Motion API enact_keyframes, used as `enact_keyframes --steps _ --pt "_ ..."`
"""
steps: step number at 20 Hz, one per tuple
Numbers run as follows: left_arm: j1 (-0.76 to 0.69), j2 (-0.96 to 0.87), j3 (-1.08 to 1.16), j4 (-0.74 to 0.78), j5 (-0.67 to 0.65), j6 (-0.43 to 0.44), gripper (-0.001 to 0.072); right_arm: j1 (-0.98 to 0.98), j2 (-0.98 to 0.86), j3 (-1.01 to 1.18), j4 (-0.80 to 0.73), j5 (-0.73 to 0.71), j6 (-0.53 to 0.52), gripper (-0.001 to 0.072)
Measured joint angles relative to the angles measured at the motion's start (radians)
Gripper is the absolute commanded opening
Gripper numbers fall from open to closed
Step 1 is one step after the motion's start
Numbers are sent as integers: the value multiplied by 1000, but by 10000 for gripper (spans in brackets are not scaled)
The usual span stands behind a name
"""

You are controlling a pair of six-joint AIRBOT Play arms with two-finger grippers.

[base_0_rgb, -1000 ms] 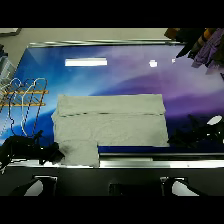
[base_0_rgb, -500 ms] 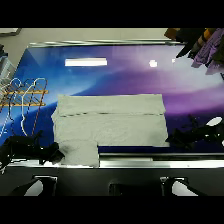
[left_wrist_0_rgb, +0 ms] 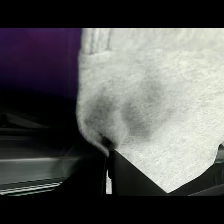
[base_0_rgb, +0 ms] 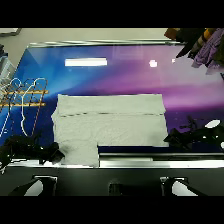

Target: Fold the clothes and pants, and hang the long-sleeved shirts on hangers.

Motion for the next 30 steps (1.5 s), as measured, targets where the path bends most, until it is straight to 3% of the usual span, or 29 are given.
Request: enact_keyframes --steps 4,7,12,18,25,30 --pt "0 0 1 0 -1 0 17 0 0 -24 25 -20 -16 287" --pt "0 0 6 0 -4 0 17 0 -2 -32 35 -42 -30 44" --pt "0 3 86 0 23 -2 17 0 3 -35 87 -32 -83 36" --pt "0 97 257 2 171 -56 17 1 120 -35 125 79 -126 35" --pt "25 362 311 27 329 -202 16 106 385 -36 30 232 -4 34" --pt "34 428 339 -17 331 -230 16 219 492 -19 -49 240 116 34"
